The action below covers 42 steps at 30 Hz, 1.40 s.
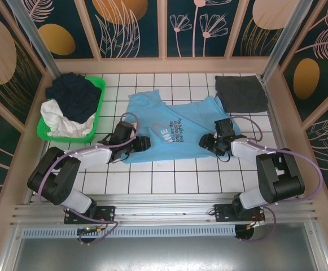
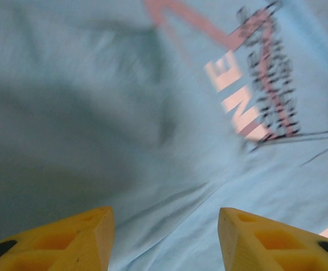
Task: Fold and stack the t-shirts
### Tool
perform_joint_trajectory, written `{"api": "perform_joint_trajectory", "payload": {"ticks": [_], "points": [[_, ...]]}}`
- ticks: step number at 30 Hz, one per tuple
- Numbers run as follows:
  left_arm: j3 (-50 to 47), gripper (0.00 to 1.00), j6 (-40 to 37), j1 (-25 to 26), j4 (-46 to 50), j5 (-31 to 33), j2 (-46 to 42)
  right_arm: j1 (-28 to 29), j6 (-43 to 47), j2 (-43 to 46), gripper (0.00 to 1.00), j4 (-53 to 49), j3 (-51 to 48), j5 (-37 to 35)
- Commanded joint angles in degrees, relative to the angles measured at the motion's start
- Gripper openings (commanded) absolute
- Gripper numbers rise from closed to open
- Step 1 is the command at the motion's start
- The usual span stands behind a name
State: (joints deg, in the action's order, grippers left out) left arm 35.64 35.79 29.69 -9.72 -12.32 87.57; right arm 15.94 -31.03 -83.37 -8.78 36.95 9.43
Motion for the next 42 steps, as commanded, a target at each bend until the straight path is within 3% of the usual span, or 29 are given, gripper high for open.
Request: {"api": "perform_joint_trajectory", "payload": {"ticks": [1,9,18,23,25,29,32,35,42], "points": [[-4.98,0.51,2.16,-0.01,-0.97,1.91,-0.95,-0.98,-0.23,3.52,0.56,-5.39,1.85,-3.39],[-14.51,0.50,2.88,-1.85,5.61,10.25,-8.99,-8.19,0.70,9.05,0.57,-6.80,-1.39,-4.63],[-16.57,0.50,2.88,-4.64,13.18,12.21,-18.03,-11.84,-1.63,7.93,0.53,-2.96,-9.60,-2.52],[-17.52,0.51,3.99,-4.93,16.36,11.25,-23.11,-12.55,-4.65,13.42,0.50,-6.17,-12.91,1.57],[-16.01,0.54,3.91,-4.92,18.20,11.42,-25.22,-12.34,-5.16,18.40,0.50,-8.43,-11.99,2.04],[-7.95,0.72,0.76,-4.97,21.56,13.36,-27.22,-12.38,-2.71,22.73,0.51,-11.61,-3.26,-0.16],[0.38,0.83,-3.60,-5.07,21.41,16.22,-23.27,-12.34,0.53,17.07,0.51,-10.25,5.64,-0.97],[10.73,0.92,-8.22,-6.09,20.95,18.55,-13.53,-12.14,3.63,7.83,0.51,-8.00,14.41,-1.41],[38.91,0.85,-13.90,-11.61,24.11,19.22,15.19,-10.70,10.36,-16.45,0.49,-8.43,36.41,-4.62]]}}
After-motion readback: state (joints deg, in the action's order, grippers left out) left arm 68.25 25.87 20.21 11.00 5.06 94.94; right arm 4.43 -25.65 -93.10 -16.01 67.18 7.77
